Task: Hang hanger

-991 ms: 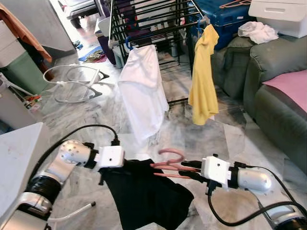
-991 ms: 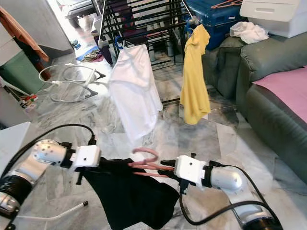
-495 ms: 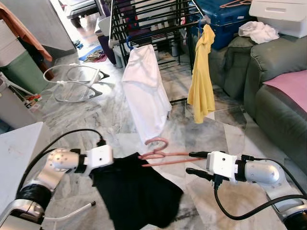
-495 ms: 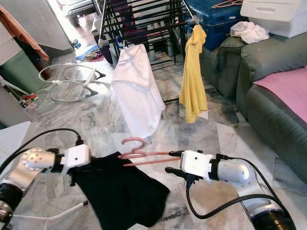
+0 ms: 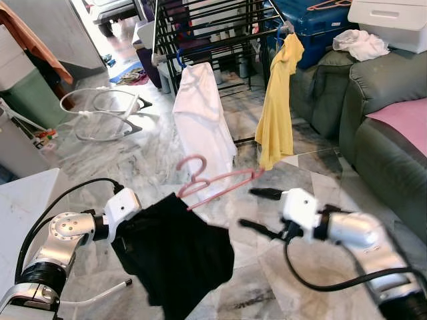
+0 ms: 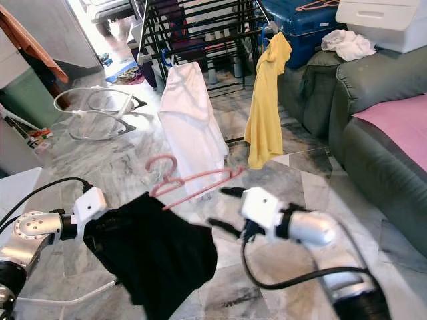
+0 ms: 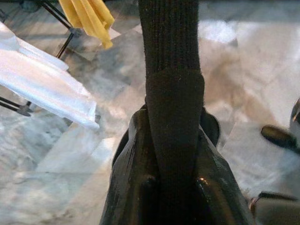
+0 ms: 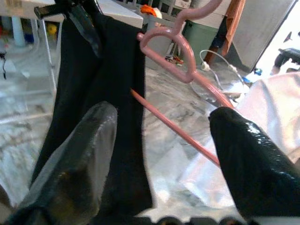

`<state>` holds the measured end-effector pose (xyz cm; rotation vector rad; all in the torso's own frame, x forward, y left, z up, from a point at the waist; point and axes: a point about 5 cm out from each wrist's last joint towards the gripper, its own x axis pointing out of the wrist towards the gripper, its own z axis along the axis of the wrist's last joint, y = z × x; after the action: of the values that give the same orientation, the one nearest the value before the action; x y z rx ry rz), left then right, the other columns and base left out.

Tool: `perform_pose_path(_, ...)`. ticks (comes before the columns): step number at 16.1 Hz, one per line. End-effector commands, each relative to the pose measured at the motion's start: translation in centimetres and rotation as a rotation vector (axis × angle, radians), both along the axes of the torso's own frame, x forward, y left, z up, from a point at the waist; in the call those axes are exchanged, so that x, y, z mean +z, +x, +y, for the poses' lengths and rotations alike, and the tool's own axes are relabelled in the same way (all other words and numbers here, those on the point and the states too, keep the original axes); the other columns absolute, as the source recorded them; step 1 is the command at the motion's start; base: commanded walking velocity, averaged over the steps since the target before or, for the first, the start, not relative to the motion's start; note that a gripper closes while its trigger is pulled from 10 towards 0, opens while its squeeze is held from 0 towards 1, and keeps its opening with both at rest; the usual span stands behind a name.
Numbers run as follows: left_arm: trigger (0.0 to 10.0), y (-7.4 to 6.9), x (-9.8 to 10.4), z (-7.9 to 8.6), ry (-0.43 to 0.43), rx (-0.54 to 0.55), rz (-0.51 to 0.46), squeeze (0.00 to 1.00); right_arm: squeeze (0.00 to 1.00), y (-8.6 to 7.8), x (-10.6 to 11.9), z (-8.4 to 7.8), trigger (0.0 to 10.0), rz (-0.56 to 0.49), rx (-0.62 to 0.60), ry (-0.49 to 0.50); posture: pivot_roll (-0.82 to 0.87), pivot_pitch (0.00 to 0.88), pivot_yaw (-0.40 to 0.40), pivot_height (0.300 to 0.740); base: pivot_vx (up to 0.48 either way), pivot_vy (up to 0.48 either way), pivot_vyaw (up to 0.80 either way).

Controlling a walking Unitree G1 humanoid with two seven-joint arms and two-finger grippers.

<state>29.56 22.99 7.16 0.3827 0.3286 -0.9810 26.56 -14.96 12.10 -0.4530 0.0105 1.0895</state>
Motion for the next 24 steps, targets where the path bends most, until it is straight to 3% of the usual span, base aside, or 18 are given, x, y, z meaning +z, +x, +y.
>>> perform_pose_path(1, 0.0, 0.1, 0.7, 0.7, -0.064, 0.042, -0.011, 0.0, 1.0, -0.4, -0.7, 0.6, 10.0, 0.03, -0.011, 0.026, -0.18, 0.0, 0.209, 0.74, 0.0, 0.0, 0.0)
perform_pose_path(5, 0.0, -0.6, 0.4, 0.2, -0.104, -0.022, 0.044, 0.0, 1.0, -0.5, -3.6, 0.9, 10.0, 0.097, -0.154, 0.081, -0.17, 0.0, 0.199, 0.74, 0.0, 0.0, 0.0)
perform_pose_path(8, 0.0, -0.8, 2.2, -0.5, -0.197, -0.113, 0.029, 0.0, 1.0, -0.3, -4.4, 0.8, 10.0, 0.125, -0.256, 0.137, -0.17, 0.0, 0.199, 0.74, 0.0, 0.0, 0.0)
perform_pose_path(10, 0.0, -0.7, 3.6, -1.7, -0.214, -0.196, -0.008, 0.0, 1.0, -0.1, -4.8, 0.6, 10.0, 0.13, -0.302, 0.15, -0.17, 0.0, 0.198, 0.74, 0.0, 0.0, 0.0)
perform_pose_path(14, 0.0, -1.5, 5.5, -4.4, -0.252, -0.35, 0.001, 0.0, 1.0, 0.0, -5.6, 1.0, 10.0, 0.119, -0.322, 0.132, -0.16, 0.0, 0.2, 0.74, 0.0, 0.0, 0.0)
perform_pose_path(17, 0.0, -2.4, 5.9, -6.0, -0.243, -0.436, 0.006, 0.0, 1.0, 0.1, -5.5, 1.4, 10.0, 0.111, -0.326, 0.147, -0.17, 0.0, 0.199, 0.74, 0.0, 0.0, 0.0)
perform_pose_path(20, 0.0, -2.5, 6.7, -7.0, -0.257, -0.451, -0.019, 0.0, 1.0, 0.3, -5.5, 1.4, 10.0, 0.1, -0.329, 0.149, -0.17, 0.0, 0.197, 0.74, 0.0, 0.0, 0.0)
perform_pose_path(24, 0.0, -1.6, 9.6, -8.4, -0.31, -0.459, -0.148, 0.0, 1.0, 0.0, -6.0, 1.7, 10.0, 0.142, -0.311, 0.155, -0.17, 0.0, 0.193, 0.74, 0.0, 0.0, 0.0)
